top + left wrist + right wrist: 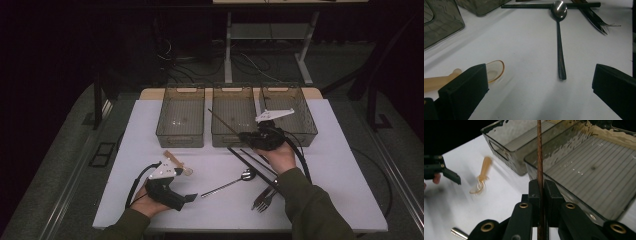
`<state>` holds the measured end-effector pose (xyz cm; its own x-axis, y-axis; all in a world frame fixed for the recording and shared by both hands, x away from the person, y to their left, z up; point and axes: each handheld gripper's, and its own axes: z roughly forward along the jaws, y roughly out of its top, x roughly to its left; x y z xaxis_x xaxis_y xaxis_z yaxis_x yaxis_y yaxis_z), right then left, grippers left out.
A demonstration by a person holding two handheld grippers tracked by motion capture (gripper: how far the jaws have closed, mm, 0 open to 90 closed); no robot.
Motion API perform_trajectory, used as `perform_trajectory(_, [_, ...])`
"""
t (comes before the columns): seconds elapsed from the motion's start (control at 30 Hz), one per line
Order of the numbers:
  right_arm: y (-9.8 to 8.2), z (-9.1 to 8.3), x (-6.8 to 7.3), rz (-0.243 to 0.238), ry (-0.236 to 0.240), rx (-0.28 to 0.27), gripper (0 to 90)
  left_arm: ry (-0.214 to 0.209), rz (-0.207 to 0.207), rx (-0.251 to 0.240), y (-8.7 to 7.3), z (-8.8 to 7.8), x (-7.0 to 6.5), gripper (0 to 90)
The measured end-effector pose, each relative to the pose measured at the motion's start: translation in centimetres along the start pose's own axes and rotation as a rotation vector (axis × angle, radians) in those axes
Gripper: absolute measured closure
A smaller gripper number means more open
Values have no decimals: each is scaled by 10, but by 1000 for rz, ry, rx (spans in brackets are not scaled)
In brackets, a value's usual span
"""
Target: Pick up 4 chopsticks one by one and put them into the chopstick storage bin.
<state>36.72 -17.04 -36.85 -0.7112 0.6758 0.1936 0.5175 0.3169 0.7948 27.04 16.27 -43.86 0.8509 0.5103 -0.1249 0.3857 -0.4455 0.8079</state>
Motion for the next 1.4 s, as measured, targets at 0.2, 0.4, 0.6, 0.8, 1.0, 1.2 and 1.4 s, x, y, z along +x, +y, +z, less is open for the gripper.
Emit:
perform_trajectory(0.2, [12,7,1,20,4,-19,841,3,-7,0,0,1,0,0])
perform_trajectory(0.4, [27,15,4,25,13,-31,841,2,-7,3,0,1,0,0])
perform_trajectory(0.6, [43,24,7,33,12,-40,841,-2,-9,3,0,1,0,0])
perform_trajectory(0.8, [60,35,11,21,2,-49,841,-8,-7,0,1,2,-1,0])
perform_trajectory(1.0, [78,48,19,18,-7,-55,841,-14,4,2,1,3,-1,0])
perform_trajectory(1.2, [96,67,28,8,-9,-64,841,-15,3,-6,1,3,-2,0])
perform_trajectory(1.4, [110,89,33,11,-26,-68,841,-18,6,-3,1,3,-2,0])
